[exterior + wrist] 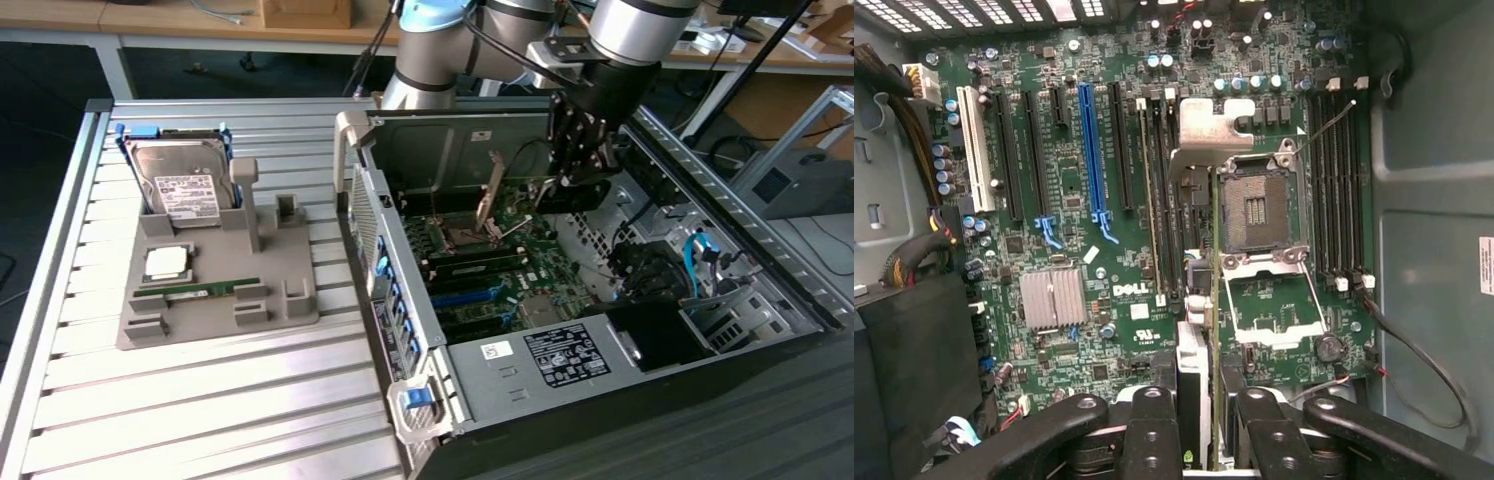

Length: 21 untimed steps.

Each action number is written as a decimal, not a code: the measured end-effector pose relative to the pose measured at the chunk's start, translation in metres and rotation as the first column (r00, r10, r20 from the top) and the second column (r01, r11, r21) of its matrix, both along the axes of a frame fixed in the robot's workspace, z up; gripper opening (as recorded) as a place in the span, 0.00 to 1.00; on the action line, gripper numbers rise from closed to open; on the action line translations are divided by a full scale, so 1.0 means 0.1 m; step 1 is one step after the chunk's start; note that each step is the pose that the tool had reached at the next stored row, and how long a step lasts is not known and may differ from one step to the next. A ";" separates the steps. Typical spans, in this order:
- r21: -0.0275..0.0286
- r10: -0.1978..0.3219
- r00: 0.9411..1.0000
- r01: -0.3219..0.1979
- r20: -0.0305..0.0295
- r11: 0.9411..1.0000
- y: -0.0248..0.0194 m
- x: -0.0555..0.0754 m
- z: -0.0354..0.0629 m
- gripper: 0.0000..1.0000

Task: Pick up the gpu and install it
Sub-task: 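Insert the gpu into the slot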

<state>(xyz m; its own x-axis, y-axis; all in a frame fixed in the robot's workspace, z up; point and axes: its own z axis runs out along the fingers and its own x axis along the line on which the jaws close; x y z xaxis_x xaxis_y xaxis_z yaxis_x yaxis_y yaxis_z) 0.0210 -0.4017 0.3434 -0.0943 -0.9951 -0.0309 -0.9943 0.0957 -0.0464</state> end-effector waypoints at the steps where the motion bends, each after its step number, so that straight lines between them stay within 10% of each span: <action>1: 0.000 0.000 1.000 0.000 0.000 1.000 -0.002 -0.01 -0.002 0.27; 21: 0.000 0.001 1.000 -0.001 0.000 1.000 -0.022 -0.12 -0.051 0.27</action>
<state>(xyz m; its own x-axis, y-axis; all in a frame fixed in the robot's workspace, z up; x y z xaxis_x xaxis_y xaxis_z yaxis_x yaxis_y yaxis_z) 0.0089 -0.4039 0.3383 -0.0938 -0.9951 -0.0307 -0.9944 0.0951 -0.0464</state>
